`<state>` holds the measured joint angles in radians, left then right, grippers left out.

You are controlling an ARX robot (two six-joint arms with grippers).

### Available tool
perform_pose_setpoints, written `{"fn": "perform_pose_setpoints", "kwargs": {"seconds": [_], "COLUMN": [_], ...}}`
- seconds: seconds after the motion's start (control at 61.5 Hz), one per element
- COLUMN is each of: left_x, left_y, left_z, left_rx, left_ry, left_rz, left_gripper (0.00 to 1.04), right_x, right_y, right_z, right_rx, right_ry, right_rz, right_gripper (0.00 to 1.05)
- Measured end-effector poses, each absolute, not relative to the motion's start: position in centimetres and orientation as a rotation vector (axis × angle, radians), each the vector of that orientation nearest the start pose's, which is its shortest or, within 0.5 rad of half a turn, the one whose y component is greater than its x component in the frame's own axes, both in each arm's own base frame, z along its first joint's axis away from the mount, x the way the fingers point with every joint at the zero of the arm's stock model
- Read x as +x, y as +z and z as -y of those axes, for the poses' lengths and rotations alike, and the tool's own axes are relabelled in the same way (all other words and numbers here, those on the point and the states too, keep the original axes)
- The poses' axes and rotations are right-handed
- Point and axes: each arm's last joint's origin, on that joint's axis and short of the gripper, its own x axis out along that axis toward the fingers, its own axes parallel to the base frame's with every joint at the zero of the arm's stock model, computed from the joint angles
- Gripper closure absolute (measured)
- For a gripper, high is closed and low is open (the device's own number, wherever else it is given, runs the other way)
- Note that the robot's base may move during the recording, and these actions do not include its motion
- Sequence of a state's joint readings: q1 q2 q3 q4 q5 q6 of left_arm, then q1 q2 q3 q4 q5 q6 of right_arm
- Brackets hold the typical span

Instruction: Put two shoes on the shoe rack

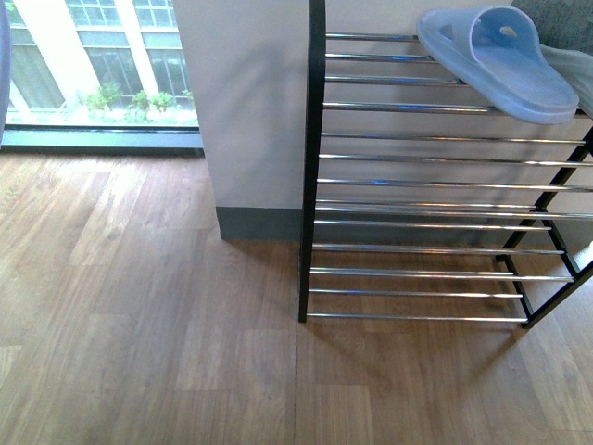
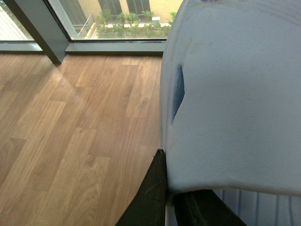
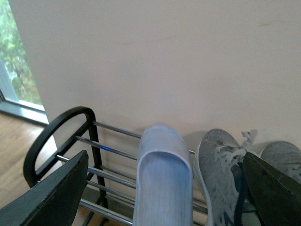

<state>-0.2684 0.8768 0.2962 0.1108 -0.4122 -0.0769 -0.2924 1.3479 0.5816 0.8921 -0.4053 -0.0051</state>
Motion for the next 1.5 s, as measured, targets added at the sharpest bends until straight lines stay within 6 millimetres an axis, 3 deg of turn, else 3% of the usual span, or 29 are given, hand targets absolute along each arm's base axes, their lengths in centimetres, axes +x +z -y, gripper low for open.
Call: {"fn": "perform_pose_setpoints", "kwargs": {"seconds": [0.098, 0.211, 0.488, 0.667, 0.894, 1.024, 1.496], "left_x": [17.0, 17.0, 17.0, 17.0, 17.0, 17.0, 17.0], "left_y": [18.0, 18.0, 18.0, 18.0, 18.0, 18.0, 18.0], "left_z": [3.5, 3.5, 3.5, 3.5, 3.5, 3.5, 3.5], "left_rx": [0.081, 0.081, 0.081, 0.081, 0.081, 0.081, 0.081], "left_ry": [0.158, 0.158, 0.158, 0.158, 0.158, 0.158, 0.158], "left_rz": [-0.437, -0.437, -0.437, -0.437, -0.437, -0.437, -0.437], "left_gripper": [1.03, 1.03, 1.03, 1.03, 1.03, 1.03, 1.03], "right_x": [24.0, 22.5, 22.3, 20.6, 18.2, 16.6, 13.6], "right_y": [23.9, 23.0, 22.3, 21.1, 19.5, 18.6, 17.0], "right_z": [7.9, 9.0, 10.1, 7.6, 4.7, 3.1, 0.4], "right_rx": [-0.017, 0.014, 0.086, 0.056, 0.018, 0.005, 0.003], "right_ry": [0.073, 0.017, -0.016, -0.016, -0.011, -0.012, -0.024], "right_rz": [0.189, 0.243, 0.232, 0.005, -0.01, -0.011, 0.004], "right_gripper": [0.09, 0.09, 0.12, 0.39, 0.74, 1.04, 1.03]}}
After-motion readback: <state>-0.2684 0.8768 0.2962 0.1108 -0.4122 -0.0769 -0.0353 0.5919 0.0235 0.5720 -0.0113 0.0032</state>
